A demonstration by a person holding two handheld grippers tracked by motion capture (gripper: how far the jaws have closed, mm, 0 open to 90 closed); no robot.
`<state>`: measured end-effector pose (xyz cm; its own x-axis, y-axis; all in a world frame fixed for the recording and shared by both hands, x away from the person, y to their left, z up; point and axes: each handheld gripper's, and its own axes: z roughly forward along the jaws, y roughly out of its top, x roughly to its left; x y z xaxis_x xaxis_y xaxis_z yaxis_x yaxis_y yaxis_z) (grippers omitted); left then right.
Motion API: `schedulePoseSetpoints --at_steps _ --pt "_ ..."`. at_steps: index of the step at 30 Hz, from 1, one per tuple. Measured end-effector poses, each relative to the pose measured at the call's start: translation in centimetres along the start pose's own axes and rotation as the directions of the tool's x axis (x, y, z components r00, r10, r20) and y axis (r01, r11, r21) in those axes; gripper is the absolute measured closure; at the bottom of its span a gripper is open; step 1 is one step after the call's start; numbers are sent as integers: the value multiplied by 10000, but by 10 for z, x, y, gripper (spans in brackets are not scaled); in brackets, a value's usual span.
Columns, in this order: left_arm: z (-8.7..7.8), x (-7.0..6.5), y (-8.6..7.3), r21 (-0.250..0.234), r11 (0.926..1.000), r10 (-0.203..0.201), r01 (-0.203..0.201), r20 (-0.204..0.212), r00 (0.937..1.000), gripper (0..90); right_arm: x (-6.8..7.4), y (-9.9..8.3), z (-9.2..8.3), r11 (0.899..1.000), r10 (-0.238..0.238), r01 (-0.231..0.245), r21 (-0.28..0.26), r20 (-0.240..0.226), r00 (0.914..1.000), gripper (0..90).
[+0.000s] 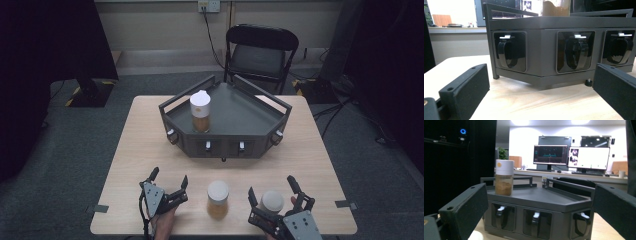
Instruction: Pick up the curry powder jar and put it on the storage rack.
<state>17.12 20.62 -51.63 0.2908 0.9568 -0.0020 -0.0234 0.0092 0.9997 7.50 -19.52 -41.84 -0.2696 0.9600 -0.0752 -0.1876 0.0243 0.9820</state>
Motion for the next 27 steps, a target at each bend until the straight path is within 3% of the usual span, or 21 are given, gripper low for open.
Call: schedulePoseSetpoints --at_steps 12,18,27 --pt "0 0 0 1 10000 -1 1 0 10000 6 20 2 4 10000 -21 18 -25 -1219 9925 0" --pt "0 0 0 0 10000 -3 3 2 10000 6 27 -6 8 9987 503 -505 36 -1788 9826 0" --pt "0 0 0 3 10000 -1 1 27 10000 6 41 -18 13 9983 564 -519 270 -2085 9764 0"
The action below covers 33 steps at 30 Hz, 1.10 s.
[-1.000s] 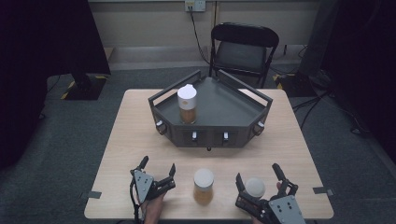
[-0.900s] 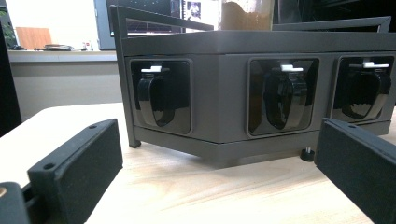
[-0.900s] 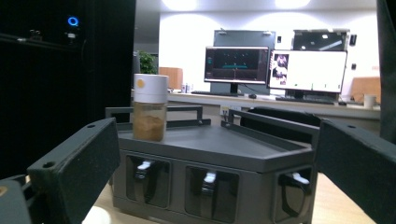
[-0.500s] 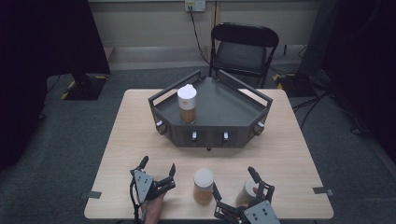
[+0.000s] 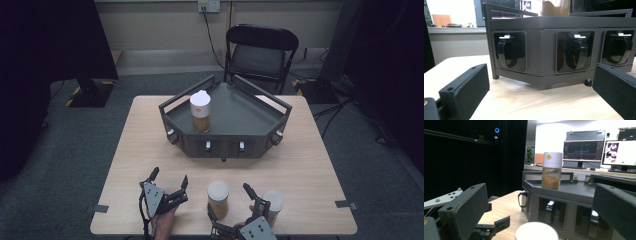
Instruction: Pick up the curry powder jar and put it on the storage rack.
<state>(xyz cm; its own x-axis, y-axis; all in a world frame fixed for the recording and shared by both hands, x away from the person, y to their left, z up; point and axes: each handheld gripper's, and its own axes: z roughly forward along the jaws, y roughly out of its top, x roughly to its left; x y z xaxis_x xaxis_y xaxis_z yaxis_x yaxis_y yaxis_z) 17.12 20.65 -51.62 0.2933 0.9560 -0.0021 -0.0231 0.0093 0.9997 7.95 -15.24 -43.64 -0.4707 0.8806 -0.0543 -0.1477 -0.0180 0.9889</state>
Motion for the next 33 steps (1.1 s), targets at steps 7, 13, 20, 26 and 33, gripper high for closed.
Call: schedulePoseSetpoints --at_steps 7,13,20,26,33 --pt "0 0 0 -2 10000 -1 1 0 10000 6 7 -10 5 9998 -124 124 124 66 9999 0" --pt "0 0 0 -6 10000 -17 17 1 10000 6 15 -23 9 9996 -186 177 231 394 9990 0" --pt "0 0 0 -4 10000 -11 11 3 10000 6 17 -35 14 9989 -49 23 471 540 9985 11" --pt "0 0 0 -4 10000 -12 12 4 10000 6 17 -43 20 9953 155 -217 949 658 9977 43" --pt "0 0 0 -4 10000 -13 13 4 10000 7 14 -49 26 9887 477 -561 1388 634 9968 90"
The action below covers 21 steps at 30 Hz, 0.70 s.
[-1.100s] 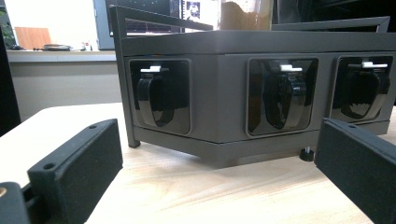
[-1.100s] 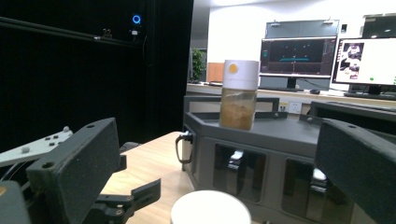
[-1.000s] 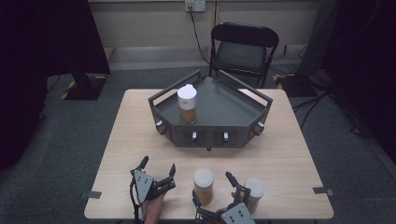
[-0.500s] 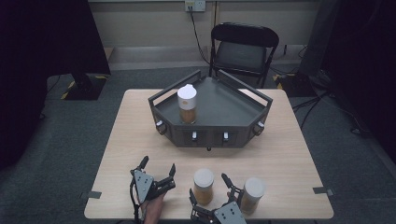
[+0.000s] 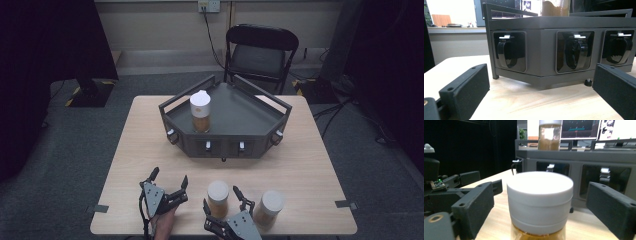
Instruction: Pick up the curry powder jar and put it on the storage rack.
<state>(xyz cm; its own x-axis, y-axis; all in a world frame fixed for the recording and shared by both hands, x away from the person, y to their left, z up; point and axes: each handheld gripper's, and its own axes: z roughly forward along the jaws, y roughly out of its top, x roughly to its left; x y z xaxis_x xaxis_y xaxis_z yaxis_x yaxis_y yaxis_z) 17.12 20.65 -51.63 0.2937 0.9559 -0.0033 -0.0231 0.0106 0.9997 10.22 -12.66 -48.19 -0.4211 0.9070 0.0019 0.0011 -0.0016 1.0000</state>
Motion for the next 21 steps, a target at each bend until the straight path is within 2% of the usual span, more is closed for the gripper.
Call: schedulePoseSetpoints --at_steps 9,21 --pt "0 0 0 -1 10000 -1 1 -1 10000 7 -9 -2 7 9981 339 -329 516 -200 9992 189" --pt "0 0 0 0 10000 0 0 0 10000 8 -15 -4 14 9953 349 -296 927 -558 9978 301"
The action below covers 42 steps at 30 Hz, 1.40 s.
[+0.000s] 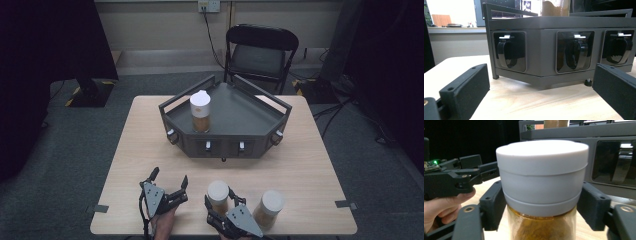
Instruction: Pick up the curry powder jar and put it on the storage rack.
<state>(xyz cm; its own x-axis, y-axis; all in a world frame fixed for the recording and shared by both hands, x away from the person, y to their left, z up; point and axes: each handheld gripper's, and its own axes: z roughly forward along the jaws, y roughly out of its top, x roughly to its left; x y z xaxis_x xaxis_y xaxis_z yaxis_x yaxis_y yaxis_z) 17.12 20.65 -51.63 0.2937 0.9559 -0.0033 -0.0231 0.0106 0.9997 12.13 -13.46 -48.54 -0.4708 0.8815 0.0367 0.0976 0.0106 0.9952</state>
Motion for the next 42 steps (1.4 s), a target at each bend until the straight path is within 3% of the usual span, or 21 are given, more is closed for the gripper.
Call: schedulePoseSetpoints --at_steps 11,20,42 --pt "0 0 0 -1 10000 0 0 -1 10000 9 4 -1 0 9995 -308 310 -113 147 9994 346" --pt "0 0 0 2 10000 1 -1 -21 10000 10 5 1 -1 9998 -171 172 -36 212 9996 348" --pt "0 0 0 3 10000 3 -3 -20 10000 10 7 14 -5 9992 -387 387 -29 163 9991 348"
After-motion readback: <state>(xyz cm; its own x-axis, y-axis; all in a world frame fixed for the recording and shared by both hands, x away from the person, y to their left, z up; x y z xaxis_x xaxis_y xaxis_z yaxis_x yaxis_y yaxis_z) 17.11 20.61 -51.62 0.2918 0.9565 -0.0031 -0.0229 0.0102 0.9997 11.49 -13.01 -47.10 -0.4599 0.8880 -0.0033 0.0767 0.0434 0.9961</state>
